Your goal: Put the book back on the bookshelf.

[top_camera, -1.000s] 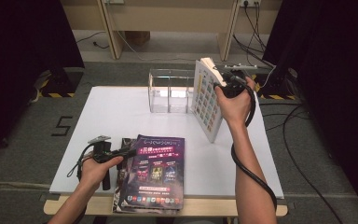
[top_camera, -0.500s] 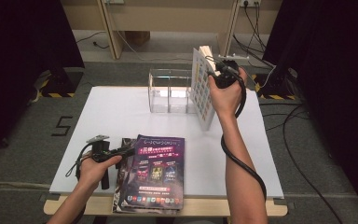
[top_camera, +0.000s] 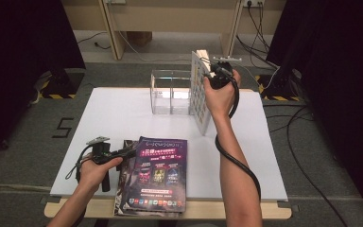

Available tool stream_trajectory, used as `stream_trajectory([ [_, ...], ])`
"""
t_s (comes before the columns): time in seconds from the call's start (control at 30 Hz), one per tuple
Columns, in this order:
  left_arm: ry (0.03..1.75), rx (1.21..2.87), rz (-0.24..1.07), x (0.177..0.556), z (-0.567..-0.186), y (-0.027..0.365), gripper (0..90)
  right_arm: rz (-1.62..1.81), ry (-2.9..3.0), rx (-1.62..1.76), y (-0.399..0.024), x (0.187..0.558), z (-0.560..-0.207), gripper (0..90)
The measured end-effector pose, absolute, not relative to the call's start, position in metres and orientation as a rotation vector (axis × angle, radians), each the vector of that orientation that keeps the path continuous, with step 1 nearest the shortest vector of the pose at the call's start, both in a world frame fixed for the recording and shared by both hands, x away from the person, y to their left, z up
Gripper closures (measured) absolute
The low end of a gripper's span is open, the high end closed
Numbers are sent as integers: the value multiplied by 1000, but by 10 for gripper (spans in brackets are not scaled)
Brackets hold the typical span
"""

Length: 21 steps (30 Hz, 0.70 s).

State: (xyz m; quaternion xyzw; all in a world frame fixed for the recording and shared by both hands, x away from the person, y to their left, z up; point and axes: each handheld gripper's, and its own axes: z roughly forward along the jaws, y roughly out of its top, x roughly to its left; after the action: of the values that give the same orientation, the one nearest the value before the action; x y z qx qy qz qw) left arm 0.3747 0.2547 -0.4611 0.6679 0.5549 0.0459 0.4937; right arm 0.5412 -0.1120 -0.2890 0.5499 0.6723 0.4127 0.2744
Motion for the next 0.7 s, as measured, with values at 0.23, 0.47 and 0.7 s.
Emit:
stream_trajectory([
  [0.23, 1357, 1624, 108, 376, -464, 255, 533, 1117, 1765, 1495, -116, 558, -281, 744],
  [0.47, 1356, 1627, 105, 376, -465, 255, 535, 1111, 1737, 1533, -120, 570, -285, 744],
  [0.7, 1356, 1628, 105, 376, -466, 256, 535, 1109, 1723, 1546, -122, 575, -287, 744],
])
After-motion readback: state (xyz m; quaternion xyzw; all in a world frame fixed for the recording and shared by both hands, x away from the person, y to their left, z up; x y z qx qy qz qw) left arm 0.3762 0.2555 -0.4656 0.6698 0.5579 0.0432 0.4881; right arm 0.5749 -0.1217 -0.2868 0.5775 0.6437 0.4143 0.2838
